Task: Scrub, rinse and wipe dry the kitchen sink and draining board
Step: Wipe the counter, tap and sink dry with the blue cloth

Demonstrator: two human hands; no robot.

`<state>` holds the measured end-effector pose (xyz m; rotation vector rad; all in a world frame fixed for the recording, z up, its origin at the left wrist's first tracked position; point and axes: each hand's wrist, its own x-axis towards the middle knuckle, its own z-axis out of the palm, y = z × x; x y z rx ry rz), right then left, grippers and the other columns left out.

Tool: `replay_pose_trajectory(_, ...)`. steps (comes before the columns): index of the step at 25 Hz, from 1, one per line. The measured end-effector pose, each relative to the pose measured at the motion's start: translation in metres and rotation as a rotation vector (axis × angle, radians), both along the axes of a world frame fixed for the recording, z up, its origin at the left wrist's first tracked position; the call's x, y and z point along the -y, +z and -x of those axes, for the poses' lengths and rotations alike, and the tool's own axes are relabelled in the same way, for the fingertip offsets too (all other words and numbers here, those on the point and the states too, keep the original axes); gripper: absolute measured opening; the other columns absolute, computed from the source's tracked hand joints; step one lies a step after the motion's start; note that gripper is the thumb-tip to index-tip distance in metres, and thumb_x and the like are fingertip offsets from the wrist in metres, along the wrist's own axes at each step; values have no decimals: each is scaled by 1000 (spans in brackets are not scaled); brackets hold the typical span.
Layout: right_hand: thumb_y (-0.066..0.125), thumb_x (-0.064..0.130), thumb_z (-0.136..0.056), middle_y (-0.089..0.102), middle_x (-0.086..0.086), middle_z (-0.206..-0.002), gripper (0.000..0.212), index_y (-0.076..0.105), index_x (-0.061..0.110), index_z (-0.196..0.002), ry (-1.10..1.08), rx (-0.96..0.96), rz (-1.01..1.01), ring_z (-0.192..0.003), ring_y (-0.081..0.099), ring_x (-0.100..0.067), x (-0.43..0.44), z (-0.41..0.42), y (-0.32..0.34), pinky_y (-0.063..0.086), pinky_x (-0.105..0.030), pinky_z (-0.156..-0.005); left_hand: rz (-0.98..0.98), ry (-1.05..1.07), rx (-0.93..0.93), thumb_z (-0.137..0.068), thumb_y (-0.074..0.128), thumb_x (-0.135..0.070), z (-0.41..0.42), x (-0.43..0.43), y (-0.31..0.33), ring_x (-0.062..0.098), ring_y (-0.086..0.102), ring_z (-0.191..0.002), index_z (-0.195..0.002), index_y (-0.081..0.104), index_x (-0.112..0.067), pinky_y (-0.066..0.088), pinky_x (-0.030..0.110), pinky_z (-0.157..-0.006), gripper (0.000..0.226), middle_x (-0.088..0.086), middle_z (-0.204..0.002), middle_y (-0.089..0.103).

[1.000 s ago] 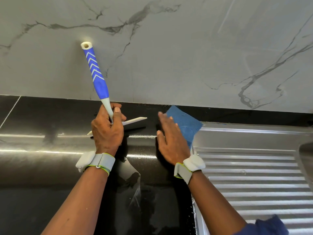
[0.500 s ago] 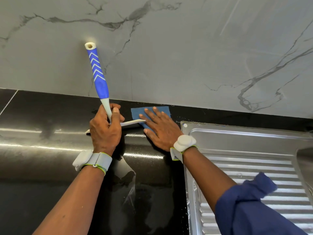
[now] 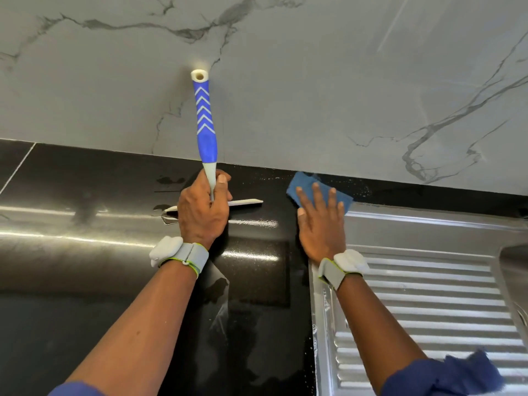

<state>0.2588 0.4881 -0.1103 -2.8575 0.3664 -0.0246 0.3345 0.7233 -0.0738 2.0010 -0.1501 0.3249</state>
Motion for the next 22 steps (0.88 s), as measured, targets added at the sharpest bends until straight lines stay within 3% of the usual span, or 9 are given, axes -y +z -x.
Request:
replay_pose_trajectory(3,17,47,-105,8,7,-167,52,22,42,-157,278,-41,-30,-154,-7,-26,7,17,6,-5,-46,-124,-37,-23,15,-107,47,-30,-2,-9,-4,9,65,-71,-106,67,-18,56,38,-69,24,-10,-72,66)
replay_pose_trajectory(6,17,46,-107,6,2,-169,51,18,41,-158,95,-99,8,-154,-5,-32,26,-21,10,0,-53,-124,-69,-42,21,-106,47,-37,-2,-13,-3,11,65,-71,-107,65,-20,55,41,-69,25,-8,-74,68)
replay_pose_trajectory(8,17,46,-107,1,0,-169,52,12,42,-158,-29,-145,30,-153,-9,-37,19,-33,8,-4,-54,-123,-125,-35,21,-104,47,-46,-1,-17,0,18,66,-73,-111,61,-23,54,45,-71,28,-5,-78,68)
replay_pose_trajectory(10,17,46,-107,-2,0,-169,51,10,44,-158,18,-118,2,-153,-13,-37,2,-12,5,-5,-55,-122,-159,-19,20,-101,49,-52,3,-20,5,19,63,-76,-118,57,-23,53,46,-78,35,-6,-84,66)
replay_pose_trajectory(13,15,49,-106,-4,4,-169,52,15,45,-157,124,-92,-98,-153,-15,-35,-25,52,1,2,-55,-123,-170,58,59,-98,57,-52,7,-24,9,17,60,-101,-137,49,-20,41,43,-99,52,-7,-111,63)
replay_pose_trajectory(16,13,51,-104,-7,8,-168,53,12,46,-157,145,-95,-84,-153,-14,-35,-49,125,7,6,-54,-124,-175,182,104,-94,59,-54,30,-23,18,22,49,-131,-150,40,-18,34,48,-108,69,0,-142,52)
replay_pose_trajectory(19,16,51,-105,-8,8,-168,53,9,45,-158,243,-82,-14,-153,-16,-35,-70,207,14,1,-51,-123,-186,221,111,-93,58,-54,72,-18,23,24,38,-145,-153,37,-18,29,50,-115,73,2,-156,41)
replay_pose_trajectory(22,13,51,-105,-1,-1,-169,54,14,42,-158,230,-85,-21,-153,-6,-40,-65,201,6,2,-55,-124,-232,170,100,-94,53,-53,113,-13,16,24,33,-149,-152,41,-20,26,51,-118,67,3,-159,39)
